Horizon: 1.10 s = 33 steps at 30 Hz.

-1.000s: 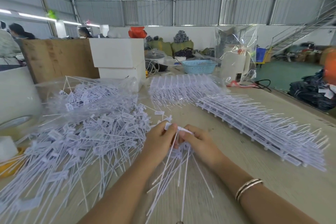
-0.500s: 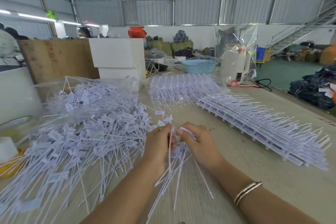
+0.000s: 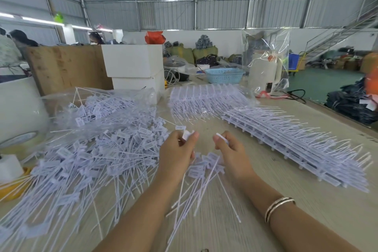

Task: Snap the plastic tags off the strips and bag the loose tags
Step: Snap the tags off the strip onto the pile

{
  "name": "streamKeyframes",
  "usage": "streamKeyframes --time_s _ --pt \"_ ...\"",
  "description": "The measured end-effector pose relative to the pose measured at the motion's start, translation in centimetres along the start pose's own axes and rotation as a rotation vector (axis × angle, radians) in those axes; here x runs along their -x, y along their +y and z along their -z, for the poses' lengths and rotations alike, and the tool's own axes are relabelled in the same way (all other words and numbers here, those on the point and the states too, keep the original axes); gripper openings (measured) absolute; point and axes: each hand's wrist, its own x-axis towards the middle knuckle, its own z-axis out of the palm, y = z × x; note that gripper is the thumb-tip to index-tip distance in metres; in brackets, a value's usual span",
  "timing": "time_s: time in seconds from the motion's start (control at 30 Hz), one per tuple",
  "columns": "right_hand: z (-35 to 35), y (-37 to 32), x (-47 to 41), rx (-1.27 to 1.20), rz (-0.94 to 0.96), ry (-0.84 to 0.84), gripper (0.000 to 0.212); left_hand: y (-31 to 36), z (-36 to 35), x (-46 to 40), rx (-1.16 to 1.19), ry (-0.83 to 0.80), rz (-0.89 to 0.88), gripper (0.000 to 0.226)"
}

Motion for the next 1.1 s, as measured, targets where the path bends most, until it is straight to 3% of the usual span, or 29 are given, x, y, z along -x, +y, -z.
streamKeyframes --time_s 0.13,0.27,0.47,0.57,0.67,0.83,0.97,1.03,1.1 --pt "-0.4 0.3 -0.6 0.247 -0.082 -0.008 0.019 -0.5 -1.2 -0.7 -0.205 0.026 -0.042 0.037" --pt "-0.3 0.4 -0.7 0.267 -0.128 0.005 0.045 -0.8 -1.6 -1.3 -0.454 -0.091 -0.094 0.039" --pt "-0.1 0.5 -0.8 0.312 -0.120 0.027 0.031 0.5 0.3 -1.6 -0.835 -0.175 -0.179 0.038" --pt "0.3 0.3 -0.7 0.311 -0.119 0.086 0.017 1.4 1.1 -1.4 -1.106 -0.323 -0.140 0.062" --pt "1.5 0.1 -0.7 0.481 -0.111 0.091 0.024 1.4 1.5 -1.0 -1.321 -0.449 -0.030 0.084" --pt "2.8 -0.3 -0.4 0.768 -0.304 -0.152 0.028 0.6 1.3 -0.8 -1.410 -0.474 0.058 0.102" --pt "2.0 -0.8 0.0 0.654 -0.305 -0.183 0.017 0.5 -0.1 -0.7 -1.455 -0.293 -0.144 0.099" --pt "1.6 -0.9 0.2 0.620 -0.281 -0.187 0.013 0.5 -0.7 -0.3 -1.448 -0.307 -0.237 0.094" --pt "1.6 -1.0 0.2 0.584 -0.285 -0.170 0.012 0.2 -1.1 0.0 -1.447 -0.389 -0.186 0.095"
